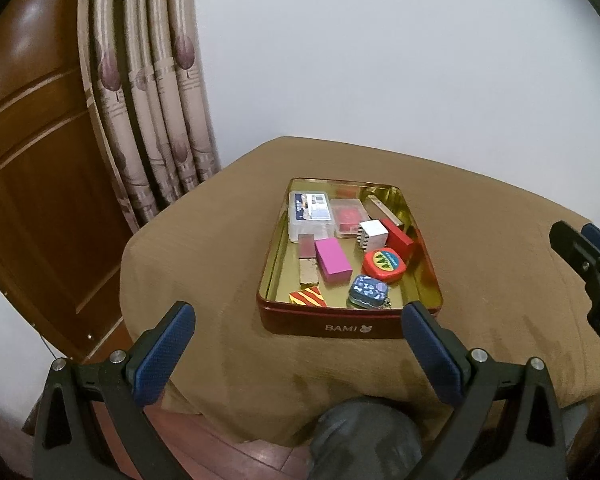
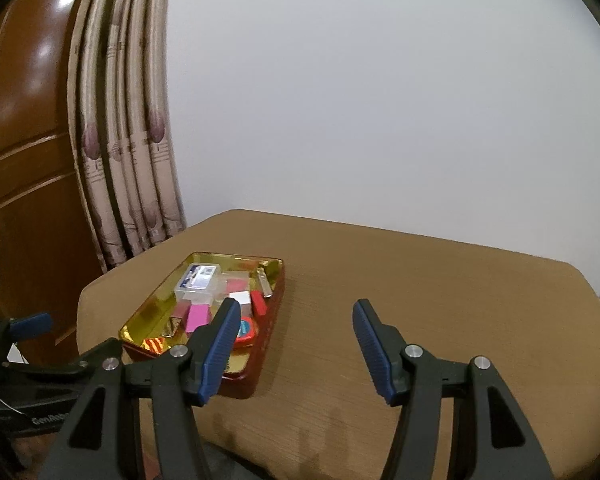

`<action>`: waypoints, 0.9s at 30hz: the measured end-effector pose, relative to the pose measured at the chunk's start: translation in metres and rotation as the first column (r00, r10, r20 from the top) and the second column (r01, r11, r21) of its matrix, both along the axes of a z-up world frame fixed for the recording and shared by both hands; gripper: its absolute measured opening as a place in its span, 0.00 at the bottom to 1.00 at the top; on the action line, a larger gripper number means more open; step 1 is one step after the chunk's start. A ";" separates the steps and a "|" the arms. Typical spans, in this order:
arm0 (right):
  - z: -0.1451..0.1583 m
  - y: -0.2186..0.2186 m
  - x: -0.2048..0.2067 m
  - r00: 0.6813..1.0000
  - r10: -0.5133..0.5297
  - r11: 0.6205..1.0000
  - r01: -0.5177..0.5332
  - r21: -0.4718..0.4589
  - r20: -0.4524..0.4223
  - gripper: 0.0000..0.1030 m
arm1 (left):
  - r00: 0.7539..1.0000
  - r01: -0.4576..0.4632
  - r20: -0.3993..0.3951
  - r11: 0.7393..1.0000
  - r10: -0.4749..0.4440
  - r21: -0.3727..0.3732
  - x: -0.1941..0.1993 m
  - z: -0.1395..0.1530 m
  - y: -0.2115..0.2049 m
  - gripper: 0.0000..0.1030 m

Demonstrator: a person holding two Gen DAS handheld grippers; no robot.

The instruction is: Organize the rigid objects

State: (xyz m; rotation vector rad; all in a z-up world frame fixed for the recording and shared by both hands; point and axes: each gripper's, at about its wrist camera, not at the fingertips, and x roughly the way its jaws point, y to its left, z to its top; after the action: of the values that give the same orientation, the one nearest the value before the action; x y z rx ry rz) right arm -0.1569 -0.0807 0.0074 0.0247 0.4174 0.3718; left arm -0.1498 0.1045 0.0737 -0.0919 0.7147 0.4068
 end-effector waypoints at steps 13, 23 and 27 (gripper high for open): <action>-0.003 -0.007 -0.001 1.000 -0.010 1.000 0.010 -0.014 0.002 0.58 | 1.000 0.016 -0.024 1.000 -0.017 -0.010 0.006 -0.003 -0.006 0.99; -0.002 0.019 0.000 0.999 0.031 0.998 -0.031 -0.054 0.007 0.58 | 0.999 0.003 -0.034 1.000 -0.004 -0.024 0.010 -0.010 0.006 0.99; -0.001 0.027 0.001 0.999 0.043 0.997 -0.043 -0.058 0.006 0.58 | 0.999 -0.003 -0.039 1.000 0.002 -0.021 0.011 -0.012 0.010 0.99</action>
State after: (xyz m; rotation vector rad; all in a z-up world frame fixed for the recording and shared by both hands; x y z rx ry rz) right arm -0.1554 -0.0539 0.0065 -0.0426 0.4215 0.4021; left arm -0.1390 0.1142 0.0621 -0.1055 0.7578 0.4045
